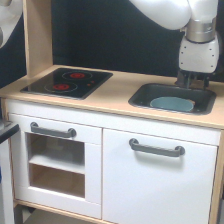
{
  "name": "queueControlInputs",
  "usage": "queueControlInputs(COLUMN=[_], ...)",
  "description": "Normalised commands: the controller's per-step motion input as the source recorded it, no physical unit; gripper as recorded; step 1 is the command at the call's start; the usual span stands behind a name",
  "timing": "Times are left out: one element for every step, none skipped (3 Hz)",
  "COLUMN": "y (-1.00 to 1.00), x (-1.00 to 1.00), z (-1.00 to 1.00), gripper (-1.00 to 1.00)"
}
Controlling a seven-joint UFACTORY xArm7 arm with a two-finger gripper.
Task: Place the pot in the sink
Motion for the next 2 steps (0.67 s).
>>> queueControlInputs(y=[0.38, 0.27], x=[0.91, 0.9], z=[-1.0, -1.0], gripper=[1.0, 1.0])
